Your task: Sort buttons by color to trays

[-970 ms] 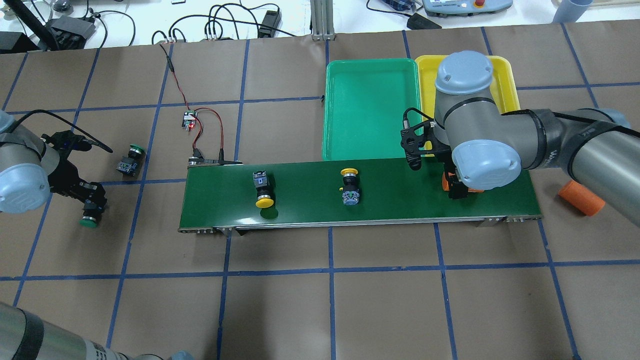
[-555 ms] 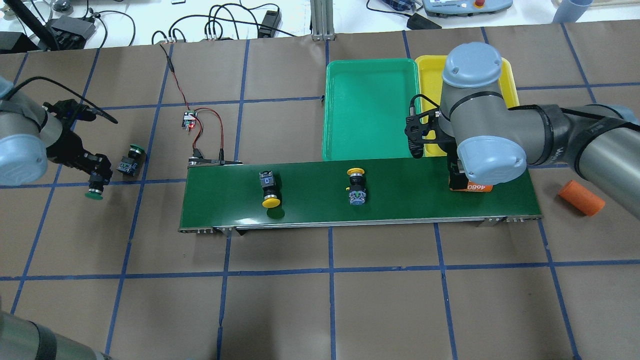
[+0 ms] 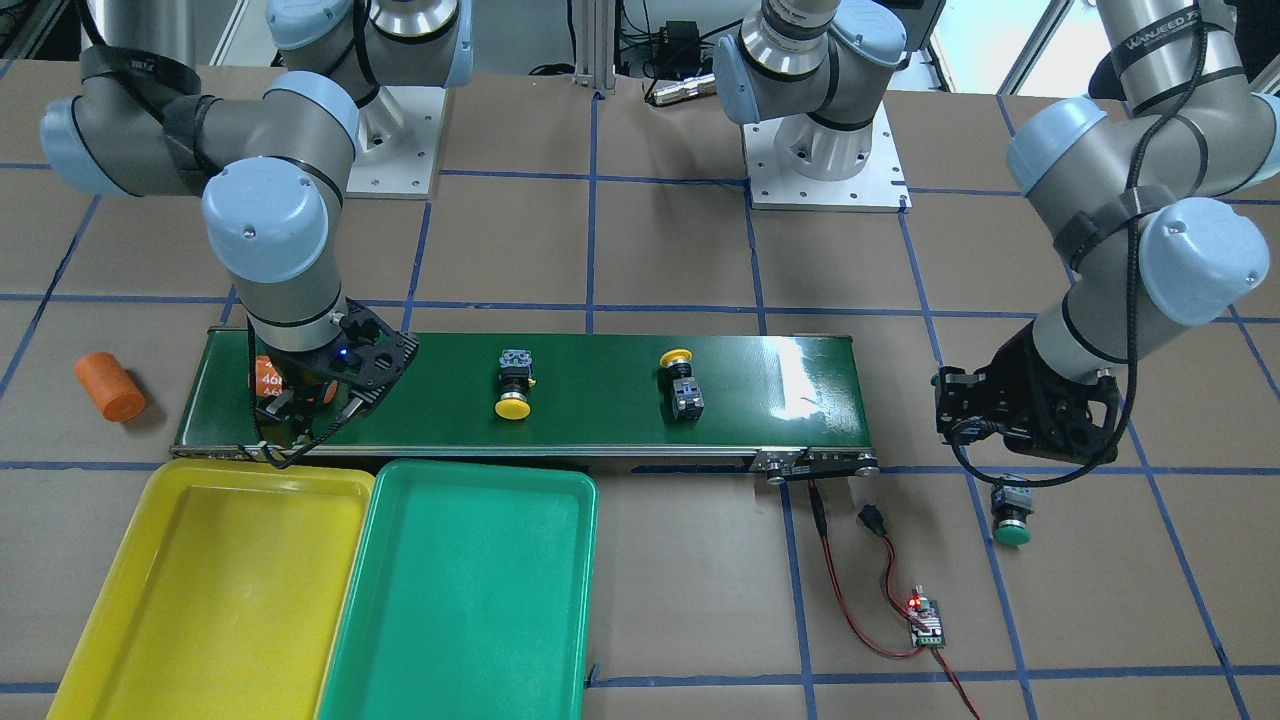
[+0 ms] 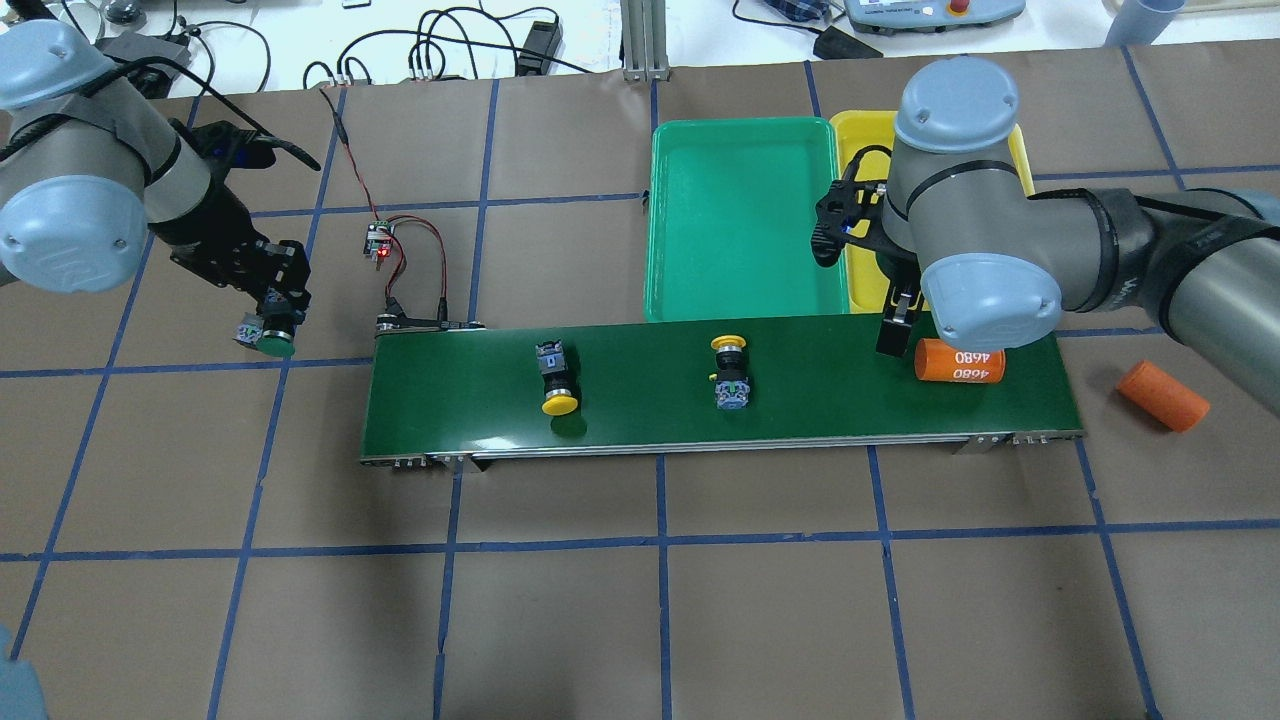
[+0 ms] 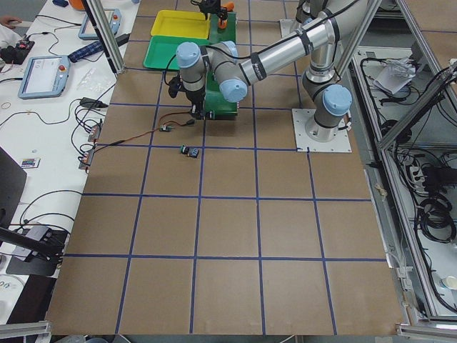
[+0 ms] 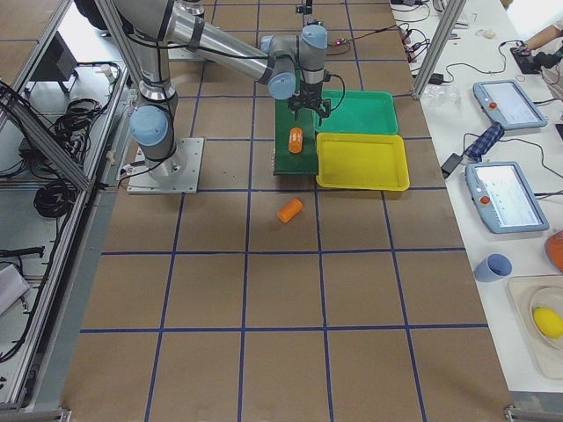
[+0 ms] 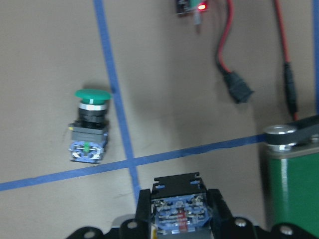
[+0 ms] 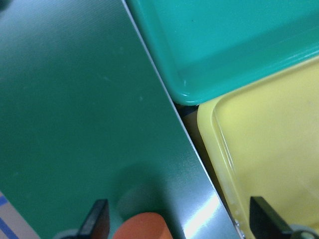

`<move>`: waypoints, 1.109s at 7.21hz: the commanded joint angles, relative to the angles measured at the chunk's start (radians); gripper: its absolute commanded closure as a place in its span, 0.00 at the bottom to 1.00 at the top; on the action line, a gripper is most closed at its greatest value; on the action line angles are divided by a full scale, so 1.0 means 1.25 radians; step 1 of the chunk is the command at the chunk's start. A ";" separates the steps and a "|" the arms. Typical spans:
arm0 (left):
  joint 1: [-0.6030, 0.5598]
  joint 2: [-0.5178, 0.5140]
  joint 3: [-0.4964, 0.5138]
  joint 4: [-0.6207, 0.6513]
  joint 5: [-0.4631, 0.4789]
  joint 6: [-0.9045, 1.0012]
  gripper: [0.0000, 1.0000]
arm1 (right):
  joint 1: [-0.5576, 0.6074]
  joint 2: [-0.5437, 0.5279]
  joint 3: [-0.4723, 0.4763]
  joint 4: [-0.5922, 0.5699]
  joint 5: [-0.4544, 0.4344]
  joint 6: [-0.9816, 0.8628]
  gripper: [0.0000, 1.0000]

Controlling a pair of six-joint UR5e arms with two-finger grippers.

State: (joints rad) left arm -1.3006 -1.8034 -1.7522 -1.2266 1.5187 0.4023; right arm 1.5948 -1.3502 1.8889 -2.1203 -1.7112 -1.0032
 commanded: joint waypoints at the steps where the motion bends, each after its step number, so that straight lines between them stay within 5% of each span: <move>1: -0.087 0.020 -0.052 0.001 -0.028 -0.131 1.00 | -0.001 0.000 -0.002 0.000 0.071 0.349 0.00; 6: -0.102 0.023 -0.127 0.067 -0.028 -0.132 0.96 | -0.001 0.003 0.001 0.022 0.102 0.827 0.00; 7: -0.102 0.020 -0.127 0.067 -0.027 -0.138 0.40 | -0.002 0.003 0.001 0.022 0.150 0.851 0.00; 8: -0.102 0.024 -0.127 0.067 -0.027 -0.139 0.00 | -0.002 0.004 0.001 0.024 0.178 0.904 0.00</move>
State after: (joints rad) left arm -1.4280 -1.7746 -1.9107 -1.1452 1.4846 0.2324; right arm 1.5931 -1.3466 1.8899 -2.0934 -1.5386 0.0545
